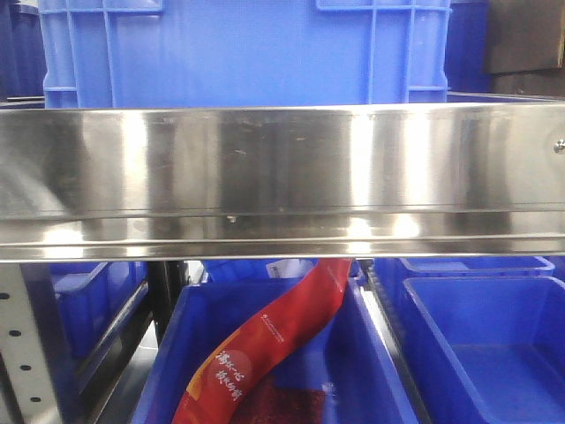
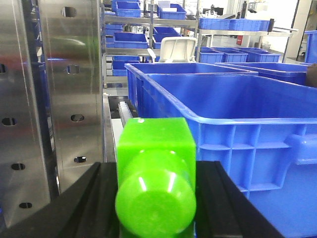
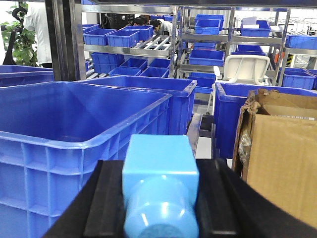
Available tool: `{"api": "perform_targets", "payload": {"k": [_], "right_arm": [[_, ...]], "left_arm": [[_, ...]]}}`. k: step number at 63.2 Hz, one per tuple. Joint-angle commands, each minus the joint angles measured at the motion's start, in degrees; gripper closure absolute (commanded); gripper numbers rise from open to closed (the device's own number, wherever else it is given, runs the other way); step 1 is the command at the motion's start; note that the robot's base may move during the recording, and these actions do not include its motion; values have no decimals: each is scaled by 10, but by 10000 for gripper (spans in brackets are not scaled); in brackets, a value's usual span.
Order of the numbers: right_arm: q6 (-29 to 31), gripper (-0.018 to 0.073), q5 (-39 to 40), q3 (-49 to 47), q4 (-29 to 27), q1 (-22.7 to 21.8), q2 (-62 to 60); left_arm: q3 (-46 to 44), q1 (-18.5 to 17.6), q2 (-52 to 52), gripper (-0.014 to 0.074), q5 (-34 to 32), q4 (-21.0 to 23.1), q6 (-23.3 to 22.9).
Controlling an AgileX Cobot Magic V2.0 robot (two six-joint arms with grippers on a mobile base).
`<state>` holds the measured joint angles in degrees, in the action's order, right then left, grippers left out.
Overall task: Grab block from conveyor and place in blue bin
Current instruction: 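Move both held blocks over an open blue bin, then open both grippers to drop the blocks into the bin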
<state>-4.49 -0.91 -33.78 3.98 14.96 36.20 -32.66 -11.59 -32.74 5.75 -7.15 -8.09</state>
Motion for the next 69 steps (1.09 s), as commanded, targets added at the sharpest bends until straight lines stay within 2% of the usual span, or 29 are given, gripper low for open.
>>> {"api": "perform_targets", "payload": {"k": [1, 33, 42, 54, 61, 69], "right_arm": [[1, 721, 14, 0, 4, 1, -2], [1, 721, 59, -19, 3, 4, 2], [1, 721, 40, -72, 3, 28, 39], [1, 721, 40, -139, 3, 73, 132], [1, 721, 40, -179, 3, 92, 185], [1, 721, 34, -236, 0, 114, 262]], "left_arm": [[0, -2, 2, 707, -22, -1, 1], [-24, -5, 1, 707, -33, 4, 1], [-78, -43, -26, 707, -17, -1, 1], [-154, -122, -116, 707, -8, -44, 4], [-206, -139, -186, 707, -4, -37, 4], [-275, -139, -282, 707, -2, 0, 4]]}}
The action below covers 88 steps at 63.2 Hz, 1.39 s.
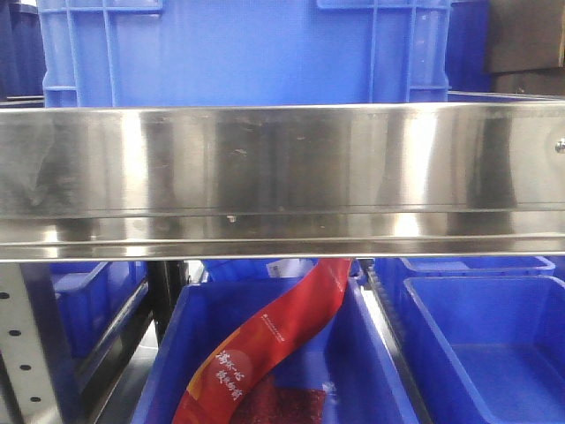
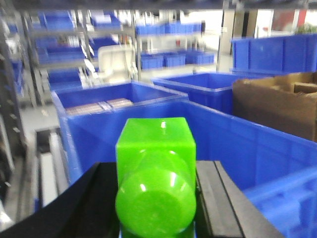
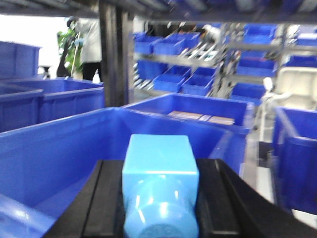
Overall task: Grab block from conveyor and place in blue bin
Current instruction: 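Open both grippers to drop the blocks into the bin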
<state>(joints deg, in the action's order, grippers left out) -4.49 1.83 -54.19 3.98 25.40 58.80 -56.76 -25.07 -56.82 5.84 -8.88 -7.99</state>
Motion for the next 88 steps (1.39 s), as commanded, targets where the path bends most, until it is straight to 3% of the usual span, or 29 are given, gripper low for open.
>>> {"api": "perform_targets", "payload": {"k": [1, 8, 23, 56, 61, 74, 77, 88], "right_arm": [[1, 721, 5, -37, 0, 11, 42], [1, 721, -24, -86, -2, 19, 101], [1, 721, -137, -204, -3, 22, 206], [1, 713, -173, -264, -34, 31, 269], [1, 637, -178, -264, -34, 31, 269], [1, 139, -183, -264, -34, 31, 269], [1, 77, -183, -264, -34, 31, 269], [1, 65, -183, -264, -34, 31, 269]], "left_arm": [[-45, -4, -50, 707, 1, 21, 3], [-104, -4, -117, 707, 44, 43, 3], [-226, -4, -231, 707, 151, 42, 3], [-258, -4, -271, 676, 154, 23, 3], [-258, -4, -271, 580, 156, 23, 3], [-258, -4, -271, 286, 160, 23, 3], [-258, -4, -271, 250, 161, 23, 3], [-258, -4, -271, 213, 162, 28, 3]]}}
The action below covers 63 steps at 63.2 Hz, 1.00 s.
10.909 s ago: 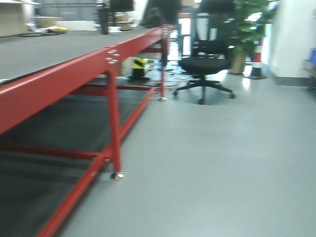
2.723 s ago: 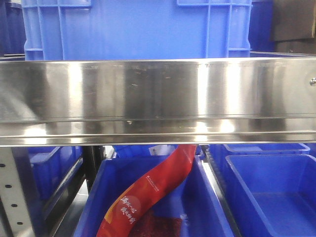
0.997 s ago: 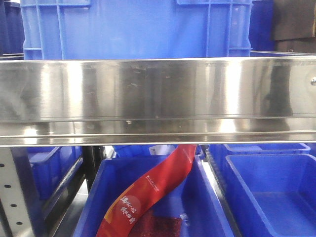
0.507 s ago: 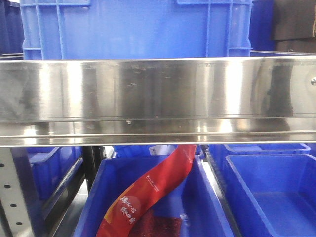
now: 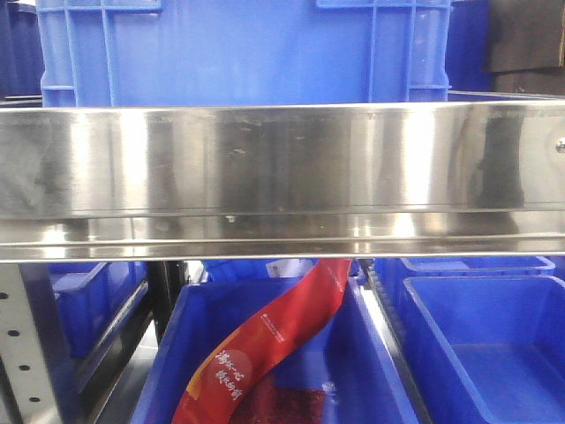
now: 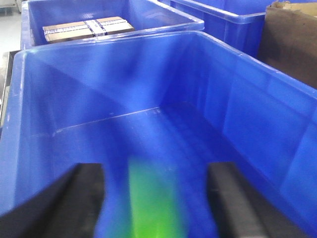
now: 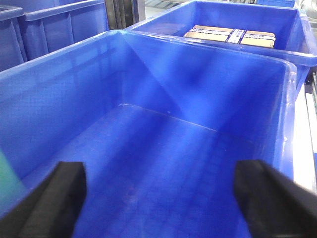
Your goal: Grab block from conveyor and place in blue bin
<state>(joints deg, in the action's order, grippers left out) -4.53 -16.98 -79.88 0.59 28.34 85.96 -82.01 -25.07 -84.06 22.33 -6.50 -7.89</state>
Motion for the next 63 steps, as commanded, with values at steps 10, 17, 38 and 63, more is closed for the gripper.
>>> {"api": "perform_targets", "payload": {"k": [10, 17, 38, 63], "right_arm": [[1, 165, 5, -7, 0, 1, -3], [1, 328, 5, -7, 0, 1, -5], [1, 719, 10, -7, 0, 1, -7], [1, 720, -10, 3, 1, -31, -89]], "left_arm": [[-5, -4, 1, 243, -2, 4, 2], [-5, -5, 6, 401, -1, 5, 2], [-5, -6, 14, 707, -5, 6, 2], [19, -2, 111, 707, 24, 4, 2]]}}
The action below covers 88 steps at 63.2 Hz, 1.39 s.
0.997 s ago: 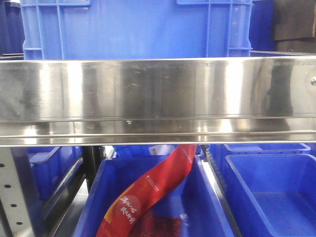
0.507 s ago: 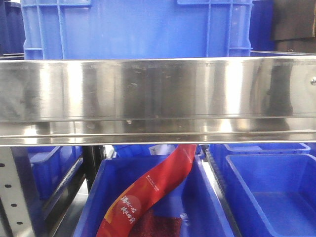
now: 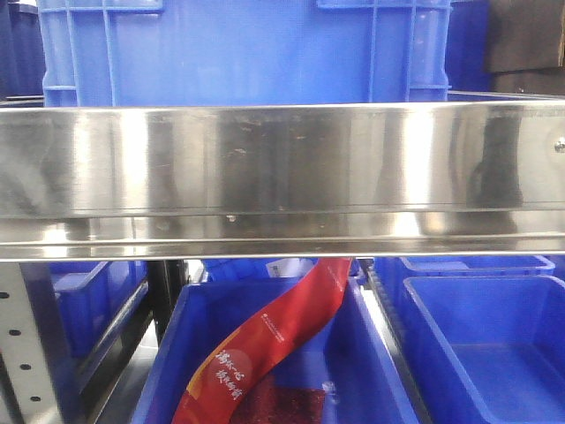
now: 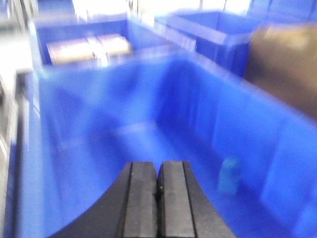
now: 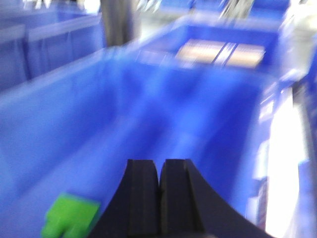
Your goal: Grab block from conveyor and place in blue bin
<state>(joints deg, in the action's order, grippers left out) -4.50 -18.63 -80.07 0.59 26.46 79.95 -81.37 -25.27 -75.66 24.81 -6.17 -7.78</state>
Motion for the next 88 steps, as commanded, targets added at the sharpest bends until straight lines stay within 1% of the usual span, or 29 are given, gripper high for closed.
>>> {"api": "perform_targets", "payload": {"k": [1, 6, 14, 20, 24, 29, 35, 42, 45, 57, 64, 70, 88], "right_arm": [[1, 720, 8, 9, 1, -13, -33], [1, 720, 10, 21, 1, -23, -57], [1, 720, -1, 59, 1, -28, -104], [1, 720, -33, 99, 1, -28, -142], [1, 720, -27, 134, 1, -28, -171], [1, 720, 8, 193, 3, -28, -205], [1, 720, 94, 281, 5, -28, -250], [1, 720, 183, 385, 5, -28, -315], [1, 720, 195, 419, 5, -28, -345], [0, 720, 192, 522, -1, -28, -431], [0, 720, 191, 536, -6, -28, -474], [0, 720, 200, 536, -6, -28, -498], [0, 720, 209, 536, -6, -28, -522]], "left_arm": [[17, 0, 32, 707, -2, -1, 0], [40, 0, 57, 707, -4, -10, 0], [94, 0, 104, 707, -12, -10, 0], [136, 0, 140, 707, -25, -10, 0], [172, 0, 164, 707, -36, -10, 0], [220, 0, 197, 707, -63, -5, -12], [285, 0, 243, 707, -113, 0, -16], [364, 0, 300, 707, -169, 19, -16], [398, 0, 327, 707, -179, 21, -16], [499, 0, 425, 707, -177, 21, -16], [532, 0, 474, 707, -177, 21, -16], [539, 0, 504, 707, -177, 21, -16], [539, 0, 534, 707, -182, 21, -16]]}}
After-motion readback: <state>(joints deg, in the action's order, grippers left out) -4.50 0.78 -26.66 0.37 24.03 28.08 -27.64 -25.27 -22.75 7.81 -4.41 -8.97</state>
